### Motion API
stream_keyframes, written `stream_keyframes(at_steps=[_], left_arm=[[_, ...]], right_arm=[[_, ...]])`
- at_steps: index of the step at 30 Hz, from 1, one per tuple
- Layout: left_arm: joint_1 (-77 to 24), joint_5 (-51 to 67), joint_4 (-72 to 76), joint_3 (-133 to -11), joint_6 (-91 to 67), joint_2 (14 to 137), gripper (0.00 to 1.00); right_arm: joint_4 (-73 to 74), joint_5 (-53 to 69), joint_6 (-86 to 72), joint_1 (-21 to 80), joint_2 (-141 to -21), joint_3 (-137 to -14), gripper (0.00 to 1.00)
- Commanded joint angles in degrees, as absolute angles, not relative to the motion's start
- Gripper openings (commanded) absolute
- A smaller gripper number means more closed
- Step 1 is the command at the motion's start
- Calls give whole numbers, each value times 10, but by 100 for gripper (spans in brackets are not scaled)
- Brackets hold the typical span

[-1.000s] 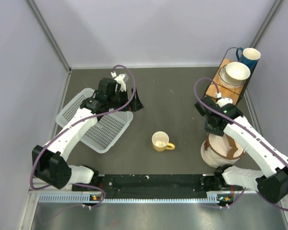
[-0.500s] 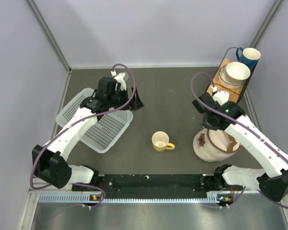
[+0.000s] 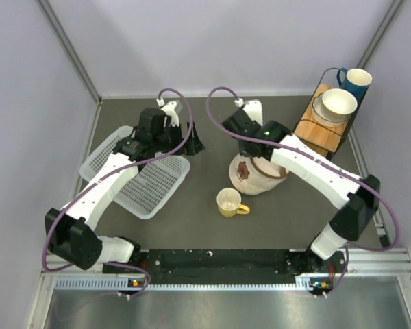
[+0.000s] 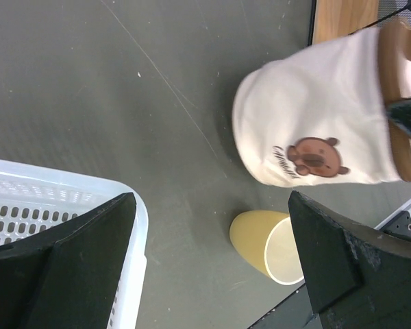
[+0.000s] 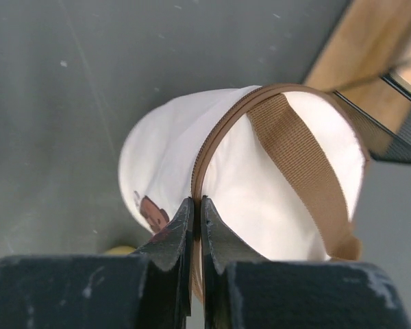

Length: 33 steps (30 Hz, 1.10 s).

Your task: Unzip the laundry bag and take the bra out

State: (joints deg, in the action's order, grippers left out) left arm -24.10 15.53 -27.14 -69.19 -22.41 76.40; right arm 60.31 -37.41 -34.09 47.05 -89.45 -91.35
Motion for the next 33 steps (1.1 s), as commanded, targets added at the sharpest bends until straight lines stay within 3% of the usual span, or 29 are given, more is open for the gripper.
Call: stream_keyframes(at_steps=[1,2,3,4,5,7,12,17,26,29,33], left_arm=[[-242,135,-272,-717,-225,746,99],[-241,126,-274,-718,-225,737,99],[-239,108,-275,-718,-224,733,99],[-236,105,-276,-718,-223,729,99],[-231,105,-276,-721,-224,724,99],[-229,110,-276,-723,-227,725,99],[-229,149,-263,-710,-256,740,99],[-272,135,-239,-697,-319,743,98],[-379,181,-149,-712,-443,833,95],[-405,172,-125,-713,-471,867,89],[-415,175,-101,-722,-490,909,74]], right_arm=[[485,-322,-239,480,-960,-980,0],[481,-286,-233,482,-969,-1002,0],[480,-273,-231,485,-976,-1013,18],[478,-266,-227,490,-980,-1022,40],[476,-258,-224,497,-978,-1033,71],[469,-246,-221,498,-964,-1034,83],[454,-284,-212,497,-868,-984,83],[446,-403,-193,483,-775,-886,83],[449,-353,-214,368,-621,-752,90],[450,-329,-220,349,-597,-737,92],[453,-317,-222,346,-590,-730,93]])
